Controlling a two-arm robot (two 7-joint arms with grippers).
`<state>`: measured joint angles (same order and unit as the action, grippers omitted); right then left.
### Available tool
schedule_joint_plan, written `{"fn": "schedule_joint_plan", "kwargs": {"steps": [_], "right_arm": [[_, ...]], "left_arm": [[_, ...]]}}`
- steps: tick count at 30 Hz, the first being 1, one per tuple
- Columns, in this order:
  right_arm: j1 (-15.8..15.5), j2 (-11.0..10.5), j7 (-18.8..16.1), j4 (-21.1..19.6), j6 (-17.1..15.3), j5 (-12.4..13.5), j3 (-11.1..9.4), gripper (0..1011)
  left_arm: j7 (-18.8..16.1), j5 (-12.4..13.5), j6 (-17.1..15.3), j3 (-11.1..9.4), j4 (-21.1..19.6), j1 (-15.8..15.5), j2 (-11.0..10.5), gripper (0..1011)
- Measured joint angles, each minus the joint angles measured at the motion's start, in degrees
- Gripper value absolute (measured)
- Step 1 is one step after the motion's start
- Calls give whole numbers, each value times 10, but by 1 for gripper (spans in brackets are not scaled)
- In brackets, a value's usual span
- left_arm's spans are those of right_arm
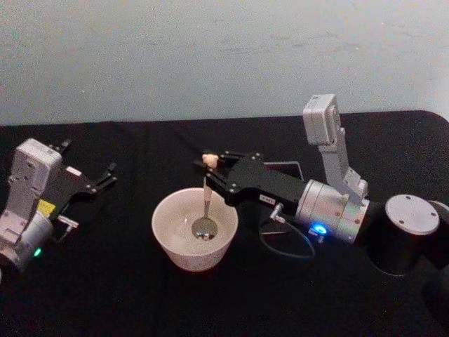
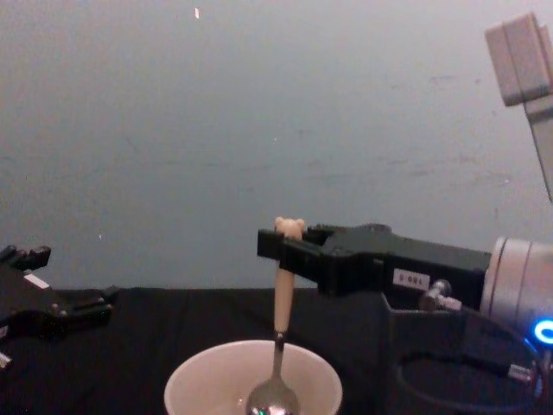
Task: Pick up the stirring spoon with one hand, stir inside the cup, then place it back in its original position.
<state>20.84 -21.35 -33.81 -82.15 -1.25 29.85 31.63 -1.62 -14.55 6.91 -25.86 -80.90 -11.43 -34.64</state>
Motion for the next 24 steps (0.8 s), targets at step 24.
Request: {"fn": "schedule_joint_plan", "kwargs": {"steps": [24], "right_arm": [[-11, 0, 53, -39, 11, 61, -70, 217]], "left_arm": [[0, 0, 0, 0, 0, 0, 0, 1001]]}}
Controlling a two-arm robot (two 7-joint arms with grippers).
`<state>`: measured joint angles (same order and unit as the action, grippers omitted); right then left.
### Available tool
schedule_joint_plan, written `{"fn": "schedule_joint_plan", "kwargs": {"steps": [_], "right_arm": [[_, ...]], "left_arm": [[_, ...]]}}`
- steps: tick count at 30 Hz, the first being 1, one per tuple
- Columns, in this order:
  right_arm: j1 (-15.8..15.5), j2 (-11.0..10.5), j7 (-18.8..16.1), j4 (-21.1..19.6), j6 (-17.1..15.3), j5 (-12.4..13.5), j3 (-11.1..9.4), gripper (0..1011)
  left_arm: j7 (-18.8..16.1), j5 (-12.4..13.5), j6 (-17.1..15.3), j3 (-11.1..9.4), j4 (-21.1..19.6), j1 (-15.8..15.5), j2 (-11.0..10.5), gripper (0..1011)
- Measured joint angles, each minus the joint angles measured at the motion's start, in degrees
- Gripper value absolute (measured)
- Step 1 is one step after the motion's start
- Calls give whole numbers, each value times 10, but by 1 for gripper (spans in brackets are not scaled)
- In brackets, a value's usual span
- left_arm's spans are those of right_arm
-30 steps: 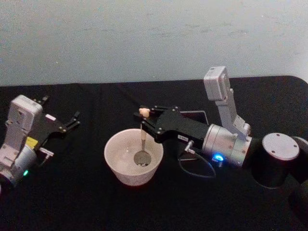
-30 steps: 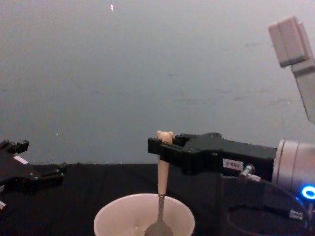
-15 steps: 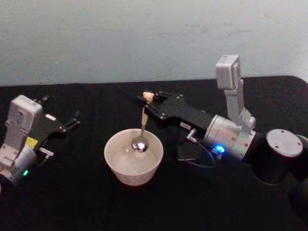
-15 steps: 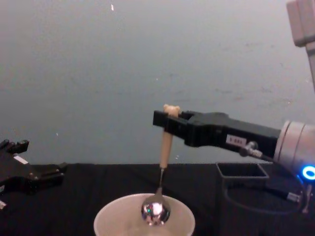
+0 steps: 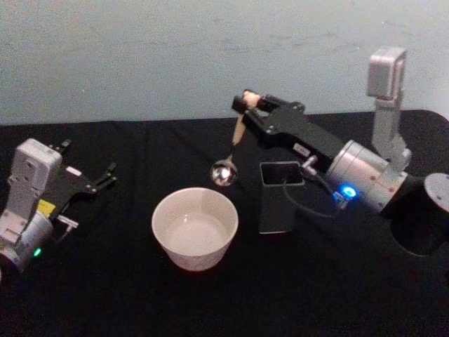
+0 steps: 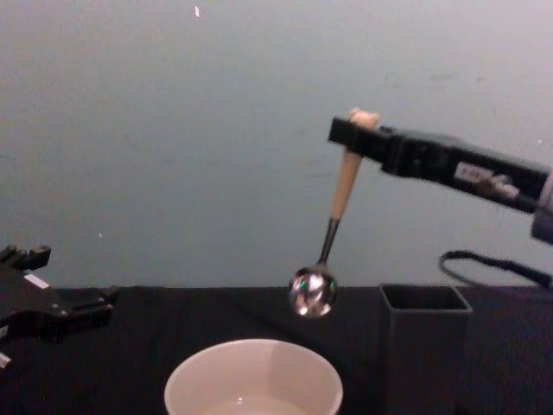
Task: Pick up the stirring spoon with one hand, stir inside the cup, then place it back in its original position.
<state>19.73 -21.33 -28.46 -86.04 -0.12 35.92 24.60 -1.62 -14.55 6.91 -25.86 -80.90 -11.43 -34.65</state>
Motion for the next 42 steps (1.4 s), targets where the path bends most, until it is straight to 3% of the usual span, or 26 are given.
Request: {"fn": "schedule_joint_plan", "kwargs": {"steps": [8, 16, 22, 28, 42], "right_arm": [[-16, -18, 13, -28, 9, 20, -30, 217], [-45, -52, 13, -59, 17, 40, -63, 217], [-68, -73, 18, -75, 22, 41, -78, 217], [-77, -79, 22, -72, 21, 38, -81, 217], [-56, -63, 19, -12, 3, 21, -57, 217]], "left_arm": [[0, 0, 0, 0, 0, 0, 0, 1001], [0, 0, 0, 0, 0, 0, 0, 1001], [0, 0, 0, 0, 0, 0, 0, 1001], [0, 0, 0, 0, 0, 0, 0, 1001], [0, 0, 0, 0, 0, 0, 0, 1001]]}}
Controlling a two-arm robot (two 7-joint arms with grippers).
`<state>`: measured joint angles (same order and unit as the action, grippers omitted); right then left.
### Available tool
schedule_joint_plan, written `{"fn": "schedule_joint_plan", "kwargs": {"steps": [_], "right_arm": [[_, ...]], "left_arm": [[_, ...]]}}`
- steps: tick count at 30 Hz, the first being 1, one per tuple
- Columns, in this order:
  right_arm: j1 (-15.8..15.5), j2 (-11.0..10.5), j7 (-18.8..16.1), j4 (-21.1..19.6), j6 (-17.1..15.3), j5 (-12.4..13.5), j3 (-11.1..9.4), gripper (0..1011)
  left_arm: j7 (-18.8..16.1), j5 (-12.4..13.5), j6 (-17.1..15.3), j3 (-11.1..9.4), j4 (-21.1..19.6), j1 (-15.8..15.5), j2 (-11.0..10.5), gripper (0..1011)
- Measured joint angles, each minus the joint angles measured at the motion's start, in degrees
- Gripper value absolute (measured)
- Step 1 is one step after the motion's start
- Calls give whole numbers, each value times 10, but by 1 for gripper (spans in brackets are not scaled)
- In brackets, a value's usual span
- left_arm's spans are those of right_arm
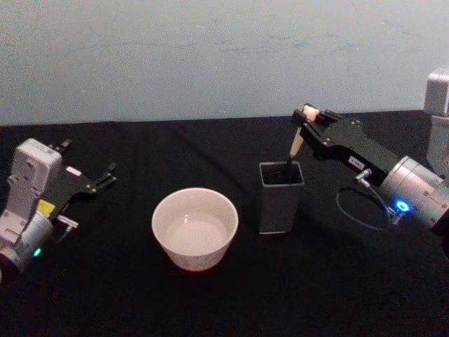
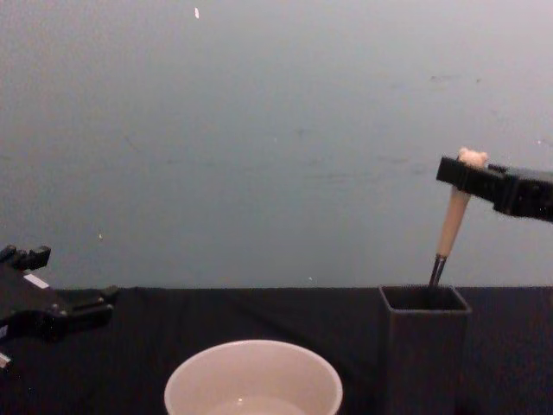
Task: Pick up the stirring spoon with one hand, stir inside the cup, then place it back in its original position.
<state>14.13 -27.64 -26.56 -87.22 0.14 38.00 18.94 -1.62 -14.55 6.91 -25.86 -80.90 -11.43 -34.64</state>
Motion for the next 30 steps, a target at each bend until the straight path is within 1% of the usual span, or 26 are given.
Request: {"fn": "schedule_joint_plan", "kwargs": {"steps": [15, 22, 30], "right_arm": [[17, 21, 5, 51, -22, -3, 15, 217], [18, 27, 8, 63, -29, -5, 20, 217], [17, 31, 15, 69, -32, -7, 20, 217]], "left_arm": [[0, 0, 0, 0, 0, 0, 0, 1001], [0, 0, 0, 0, 0, 0, 0, 1002], [0, 0, 0, 0, 0, 0, 0, 1001]]}}
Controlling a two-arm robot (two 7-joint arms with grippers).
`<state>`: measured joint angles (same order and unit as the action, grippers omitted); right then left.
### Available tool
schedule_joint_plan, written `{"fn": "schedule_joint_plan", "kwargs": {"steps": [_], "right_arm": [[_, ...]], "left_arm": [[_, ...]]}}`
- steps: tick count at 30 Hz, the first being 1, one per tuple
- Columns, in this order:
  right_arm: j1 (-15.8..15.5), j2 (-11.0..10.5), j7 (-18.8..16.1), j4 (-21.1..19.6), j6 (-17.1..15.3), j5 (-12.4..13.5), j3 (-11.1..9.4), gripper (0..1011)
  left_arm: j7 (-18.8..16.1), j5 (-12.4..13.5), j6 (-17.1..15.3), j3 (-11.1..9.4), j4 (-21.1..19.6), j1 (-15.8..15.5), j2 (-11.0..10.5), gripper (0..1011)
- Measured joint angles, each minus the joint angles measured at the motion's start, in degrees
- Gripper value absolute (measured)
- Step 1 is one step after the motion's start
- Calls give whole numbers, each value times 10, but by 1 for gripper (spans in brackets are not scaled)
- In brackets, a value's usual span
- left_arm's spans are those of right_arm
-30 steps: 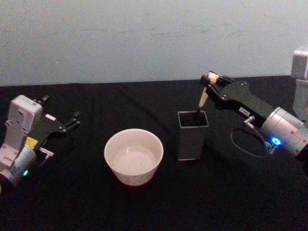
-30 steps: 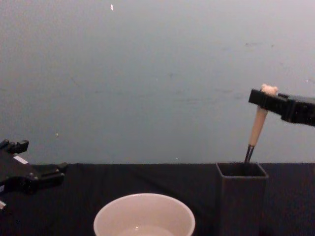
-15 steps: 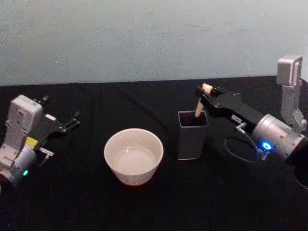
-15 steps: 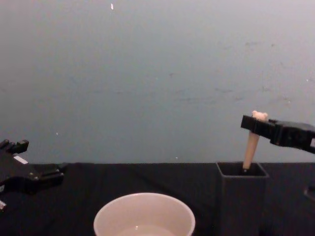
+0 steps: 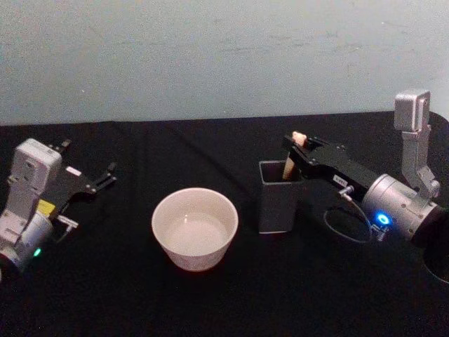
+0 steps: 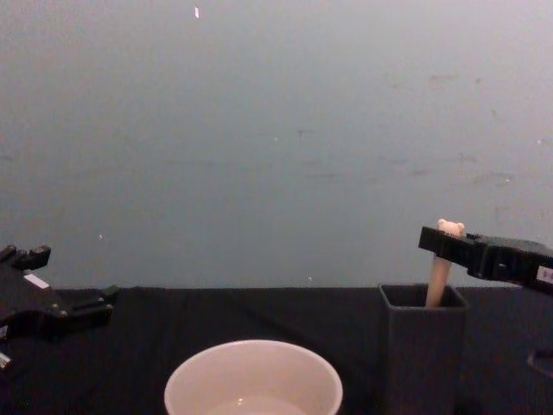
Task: Pick up the stirring spoon with one hand, stir inside the cup, then place it back in its original position.
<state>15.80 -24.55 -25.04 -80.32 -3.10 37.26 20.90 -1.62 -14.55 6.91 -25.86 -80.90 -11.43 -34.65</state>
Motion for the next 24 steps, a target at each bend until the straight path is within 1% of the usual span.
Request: {"fn": "schedule_joint_plan", "kwargs": {"steps": [4, 21, 24], "right_arm": [[1, 3, 3, 4, -1, -1, -1, 217], [0, 2, 2, 3, -1, -1, -1, 217], [0, 2, 2, 3, -1, -1, -1, 254]], "left_arm": [[0, 0, 0, 0, 0, 0, 0, 1001], [0, 0, 0, 0, 0, 0, 0, 1001], [0, 0, 0, 0, 0, 0, 0, 1001]]}}
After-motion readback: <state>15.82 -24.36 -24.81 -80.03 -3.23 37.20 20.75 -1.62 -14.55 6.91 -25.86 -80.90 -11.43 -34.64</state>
